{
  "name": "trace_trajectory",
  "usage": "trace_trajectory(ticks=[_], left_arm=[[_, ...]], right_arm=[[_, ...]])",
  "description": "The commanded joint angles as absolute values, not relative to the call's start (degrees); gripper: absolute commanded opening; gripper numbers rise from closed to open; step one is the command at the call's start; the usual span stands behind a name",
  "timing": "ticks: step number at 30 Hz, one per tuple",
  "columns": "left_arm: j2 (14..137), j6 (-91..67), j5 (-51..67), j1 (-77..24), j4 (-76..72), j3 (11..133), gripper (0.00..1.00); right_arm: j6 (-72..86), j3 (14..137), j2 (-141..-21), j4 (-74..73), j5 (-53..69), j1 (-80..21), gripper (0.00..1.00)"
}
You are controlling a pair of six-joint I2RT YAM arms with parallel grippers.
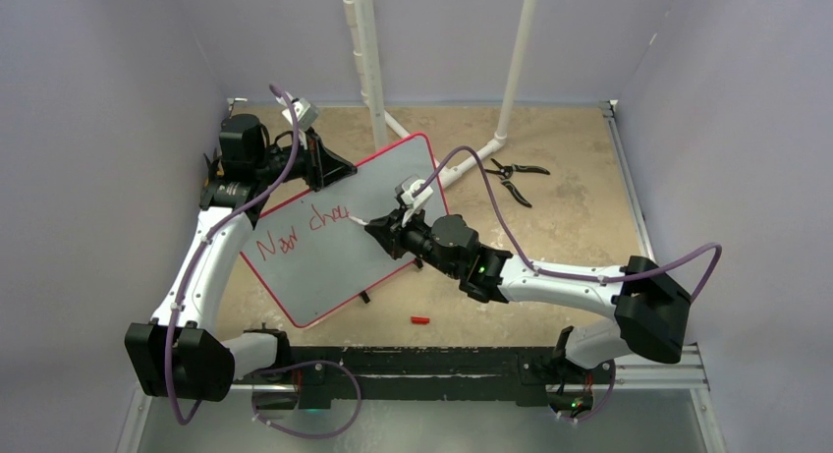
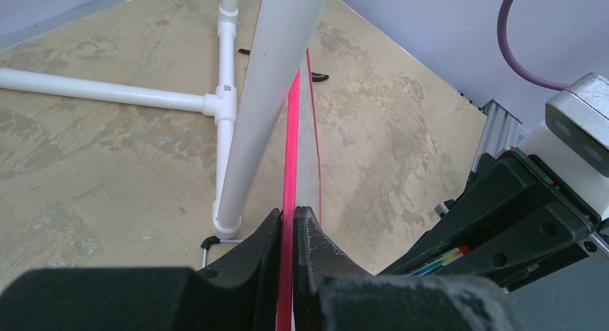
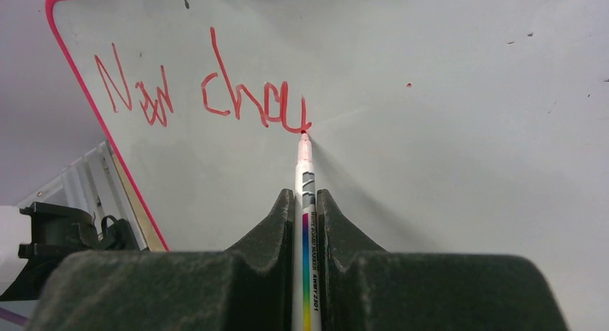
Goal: Write a sentence on the whiteboard
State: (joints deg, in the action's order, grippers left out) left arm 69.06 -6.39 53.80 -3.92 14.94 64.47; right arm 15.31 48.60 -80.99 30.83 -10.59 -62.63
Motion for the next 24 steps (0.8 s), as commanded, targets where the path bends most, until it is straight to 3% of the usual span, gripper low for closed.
trace_trajectory(ticks=[1, 24], left_arm=[[69.6, -5.3, 50.9, -2.5, 12.7, 64.3, 0.0], [69.6, -5.3, 50.9, -2.4, 12.7, 64.3, 0.0]], right_arm=[[15.4, 48.7, -78.6, 35.1, -13.1, -62.4, 0.0], [15.8, 50.1, -79.2, 36.1, -16.1, -62.4, 0.0]])
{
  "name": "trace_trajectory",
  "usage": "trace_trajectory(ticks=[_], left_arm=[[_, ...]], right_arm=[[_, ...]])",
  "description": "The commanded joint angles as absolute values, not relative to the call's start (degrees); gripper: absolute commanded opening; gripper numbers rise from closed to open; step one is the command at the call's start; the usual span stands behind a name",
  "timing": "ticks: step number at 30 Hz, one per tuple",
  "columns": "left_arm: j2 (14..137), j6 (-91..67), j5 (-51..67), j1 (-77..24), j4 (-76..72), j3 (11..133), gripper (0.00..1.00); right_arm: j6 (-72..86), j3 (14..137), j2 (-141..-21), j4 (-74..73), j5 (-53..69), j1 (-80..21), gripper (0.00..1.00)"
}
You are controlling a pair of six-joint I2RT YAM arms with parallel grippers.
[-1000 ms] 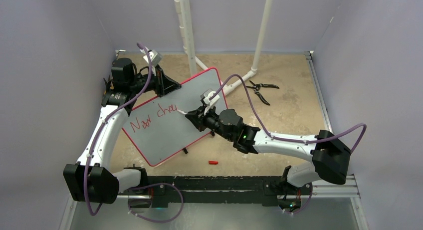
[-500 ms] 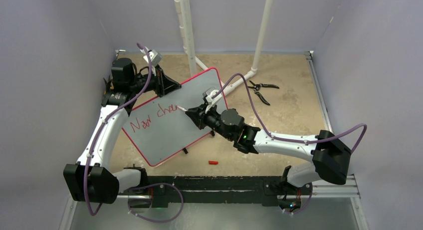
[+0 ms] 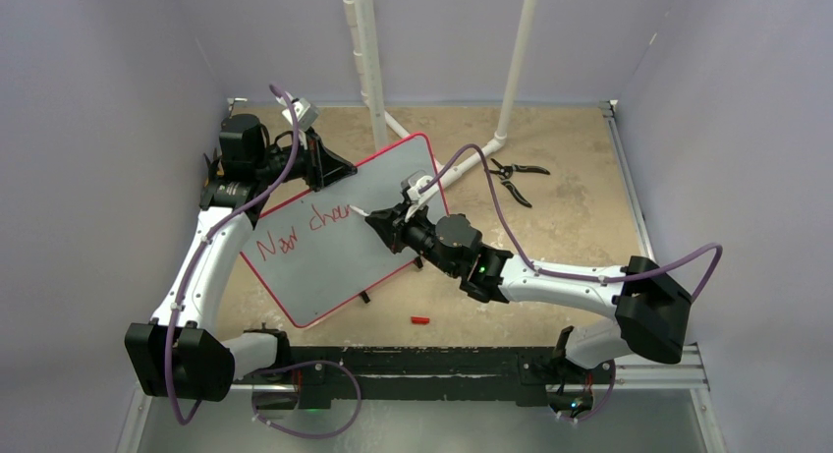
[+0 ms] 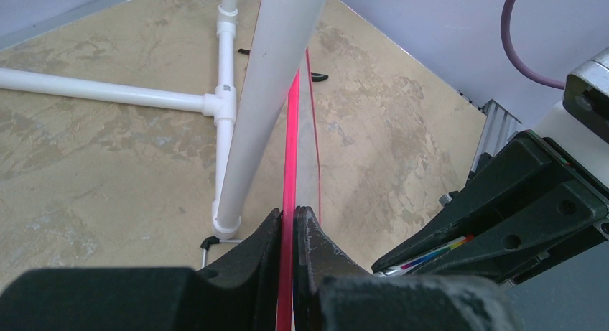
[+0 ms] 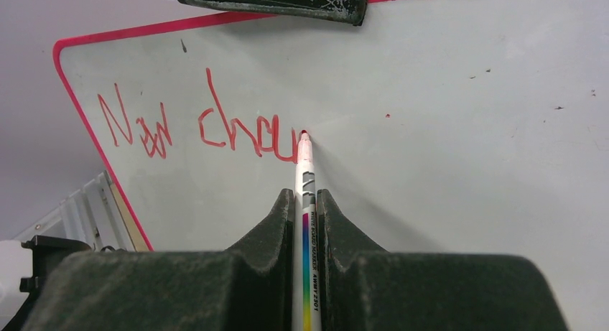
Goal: Write a sentence on the whiteboard
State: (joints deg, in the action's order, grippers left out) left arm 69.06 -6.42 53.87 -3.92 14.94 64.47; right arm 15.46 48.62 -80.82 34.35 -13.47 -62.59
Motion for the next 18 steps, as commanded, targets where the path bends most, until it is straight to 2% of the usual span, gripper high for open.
trace_trajectory(ticks=[1, 18], left_arm=[[69.5, -5.3, 50.9, -2.4, 12.8, 64.3, 0.0], [69.5, -5.3, 50.8, -2.4, 12.7, 64.1, 0.0]], right_arm=[[15.8, 49.9, -79.1, 36.0, -16.5, -62.4, 0.0], [17.7, 45.5, -77.9, 34.1, -17.6, -62.4, 0.0]])
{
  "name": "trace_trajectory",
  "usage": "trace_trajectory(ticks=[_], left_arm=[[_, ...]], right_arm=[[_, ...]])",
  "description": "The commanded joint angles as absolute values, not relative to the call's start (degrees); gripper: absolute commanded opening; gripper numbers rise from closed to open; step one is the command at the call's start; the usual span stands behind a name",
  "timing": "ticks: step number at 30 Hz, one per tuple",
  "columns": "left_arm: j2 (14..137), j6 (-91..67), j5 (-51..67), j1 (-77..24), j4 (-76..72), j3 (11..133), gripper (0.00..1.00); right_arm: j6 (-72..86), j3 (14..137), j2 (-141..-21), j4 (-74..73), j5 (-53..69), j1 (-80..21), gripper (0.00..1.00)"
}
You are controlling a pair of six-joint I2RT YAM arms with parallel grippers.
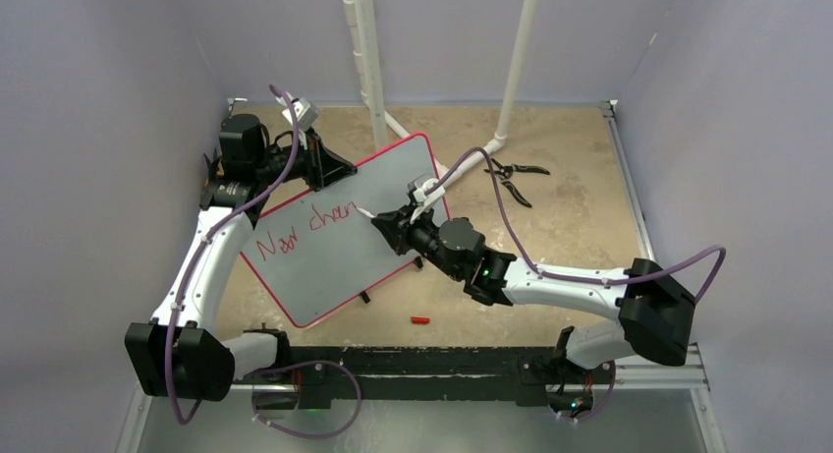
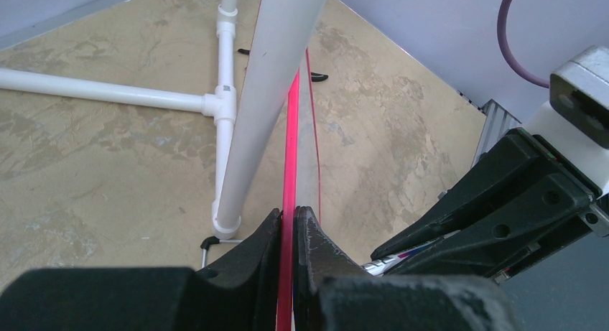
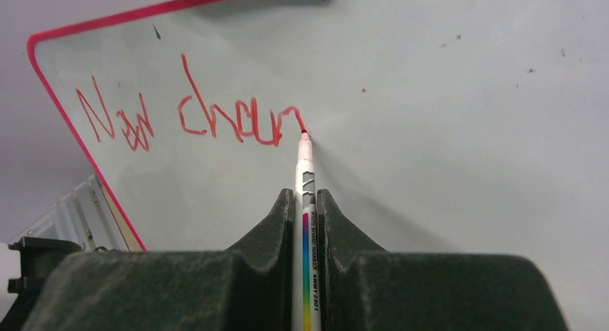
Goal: Write a sentence on the whiteboard
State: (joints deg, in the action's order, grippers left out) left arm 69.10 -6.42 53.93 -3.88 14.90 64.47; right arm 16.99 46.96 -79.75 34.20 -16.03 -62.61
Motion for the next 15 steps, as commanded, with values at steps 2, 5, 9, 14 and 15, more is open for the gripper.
trace_trajectory(ticks=[2, 5, 9, 14, 15], left_arm=[[69.6, -5.3, 50.8, -2.4, 12.7, 64.2, 0.0], [69.6, -5.3, 50.8, -2.4, 12.7, 64.1, 0.0], [69.5, -5.3, 50.7, -2.4, 12.7, 64.1, 0.0], [69.5, -5.3, 50.7, -2.4, 12.6, 64.1, 0.0], [69.4, -5.3, 50.7, -2.4, 12.6, 64.1, 0.0]], right_arm=[[17.8, 45.1, -77.7, 33.8, -17.2, -62.4, 0.0], [18.0, 44.4, -77.6, 33.8, -16.6, -62.4, 0.0], [18.2, 44.0, -77.5, 33.8, -16.3, -62.4, 0.0], [18.0, 44.4, -77.2, 33.6, -16.2, -62.4, 0.0], [17.9, 44.5, -77.1, 33.5, -16.1, -62.4, 0.0]])
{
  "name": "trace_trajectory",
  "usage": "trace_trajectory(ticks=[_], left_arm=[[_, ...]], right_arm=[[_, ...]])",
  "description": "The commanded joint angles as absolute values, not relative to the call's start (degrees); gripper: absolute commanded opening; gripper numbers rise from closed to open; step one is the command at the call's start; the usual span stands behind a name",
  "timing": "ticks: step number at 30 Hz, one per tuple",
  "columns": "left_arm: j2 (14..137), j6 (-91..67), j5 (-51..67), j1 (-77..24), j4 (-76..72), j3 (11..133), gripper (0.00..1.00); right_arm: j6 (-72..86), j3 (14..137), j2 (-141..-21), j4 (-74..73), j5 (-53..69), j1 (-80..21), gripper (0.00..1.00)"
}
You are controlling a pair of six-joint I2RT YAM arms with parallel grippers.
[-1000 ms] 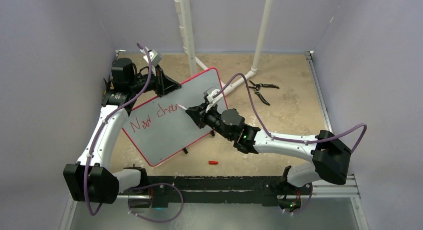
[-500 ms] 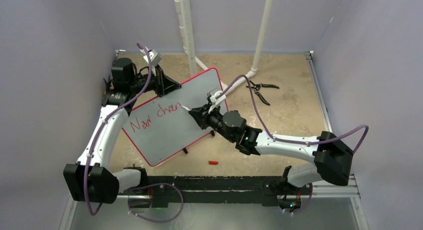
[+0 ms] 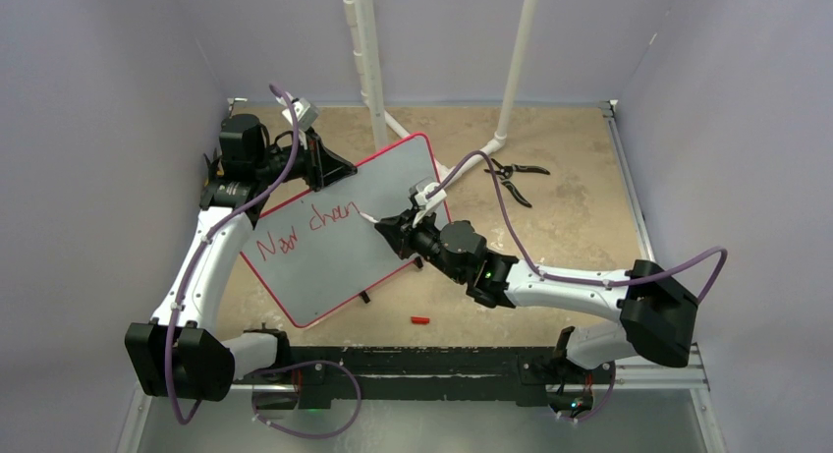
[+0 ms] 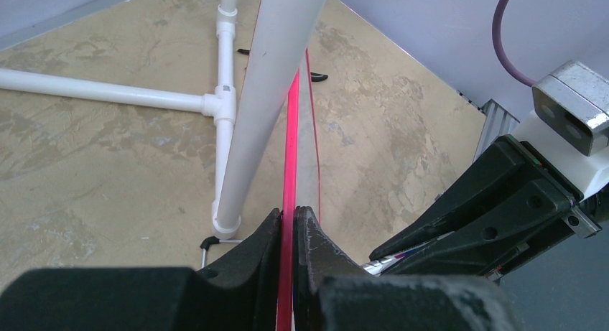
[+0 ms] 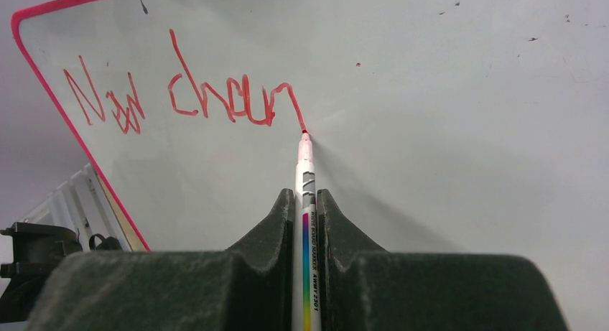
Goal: Write a sentence on the whiteboard
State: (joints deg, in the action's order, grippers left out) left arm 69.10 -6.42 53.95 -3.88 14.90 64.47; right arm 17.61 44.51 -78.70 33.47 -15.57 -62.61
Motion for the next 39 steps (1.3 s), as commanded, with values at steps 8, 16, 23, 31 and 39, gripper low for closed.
trace_trajectory(ticks=[8, 16, 23, 31, 39], left_arm=[[69.2, -5.4, 50.6, -2.4, 12.3, 63.8, 0.0], [69.2, -5.4, 50.6, -2.4, 12.2, 63.6, 0.0], [69.3, -5.6, 50.8, -2.4, 12.2, 63.6, 0.0], [69.4, -5.6, 50.9, -2.4, 12.0, 63.5, 0.0], [69.5, -5.7, 51.0, -2.4, 11.9, 63.5, 0.0]], right_arm=[[16.8, 45.4, -76.0, 33.2, -12.5, -62.4, 0.0], [17.4, 46.0, -72.3, 30.3, -11.4, -62.3, 0.0], [15.8, 47.1, -72.0, 30.2, -13.3, -61.6, 0.0], [15.0, 47.9, -73.6, 32.3, -13.7, -60.2, 0.0], [14.6, 49.5, -75.9, 34.0, -12.8, -59.0, 0.0]])
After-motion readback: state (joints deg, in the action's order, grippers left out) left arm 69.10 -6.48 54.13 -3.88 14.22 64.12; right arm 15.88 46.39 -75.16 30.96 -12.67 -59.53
